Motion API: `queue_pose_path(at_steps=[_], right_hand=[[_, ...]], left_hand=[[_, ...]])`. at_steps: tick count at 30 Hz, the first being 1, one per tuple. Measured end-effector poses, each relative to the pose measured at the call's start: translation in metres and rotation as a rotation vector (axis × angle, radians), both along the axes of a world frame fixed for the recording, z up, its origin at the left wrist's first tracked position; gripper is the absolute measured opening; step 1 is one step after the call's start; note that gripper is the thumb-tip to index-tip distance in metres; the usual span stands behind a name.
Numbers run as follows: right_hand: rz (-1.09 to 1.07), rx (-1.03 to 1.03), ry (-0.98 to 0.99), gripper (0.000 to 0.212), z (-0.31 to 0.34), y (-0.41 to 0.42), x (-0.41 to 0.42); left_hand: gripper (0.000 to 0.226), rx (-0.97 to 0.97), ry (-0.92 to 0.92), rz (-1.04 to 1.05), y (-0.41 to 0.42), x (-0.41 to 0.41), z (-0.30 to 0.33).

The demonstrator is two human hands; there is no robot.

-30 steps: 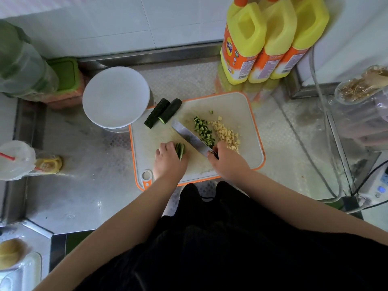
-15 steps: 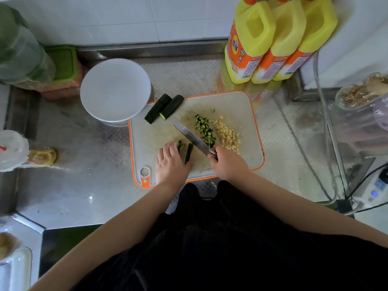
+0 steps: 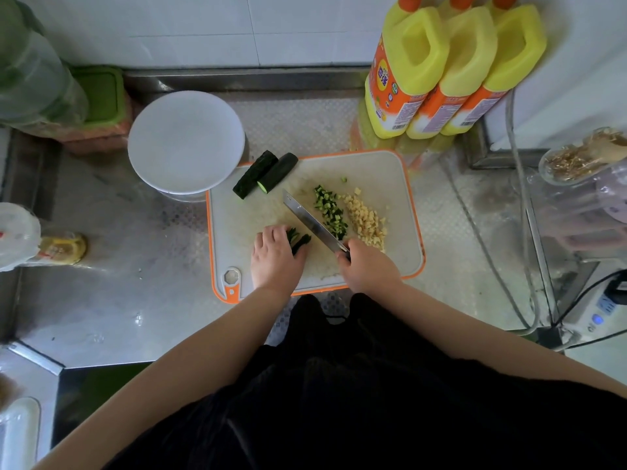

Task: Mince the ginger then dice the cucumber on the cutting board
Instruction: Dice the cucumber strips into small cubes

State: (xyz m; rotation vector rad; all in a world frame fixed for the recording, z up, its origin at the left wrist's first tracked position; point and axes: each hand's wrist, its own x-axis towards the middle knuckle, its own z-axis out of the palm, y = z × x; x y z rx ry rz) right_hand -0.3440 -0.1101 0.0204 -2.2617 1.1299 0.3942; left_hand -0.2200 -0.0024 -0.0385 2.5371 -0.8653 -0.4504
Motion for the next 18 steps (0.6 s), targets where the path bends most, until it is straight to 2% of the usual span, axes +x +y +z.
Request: queue_pose_path(at_steps=[6, 11, 18], right_hand=[[0.021, 0.008, -0.027, 0.025, 0.002, -0.003, 0.001], [0.142, -0.04, 0.025, 0.02, -0.001, 0.001, 0.005], [0.219, -0.093, 0.078, 0.019, 0.002, -0.003, 0.011]], left_hand=[[0.041, -0.027, 0.025, 0.022, 0.002, 0.003, 0.001], [0.021, -0.271, -0.056, -0.078, 0.019, 0.002, -0.006], [0.009, -0.277, -0.026, -0.135, 0.013, 0.01, -0.015]])
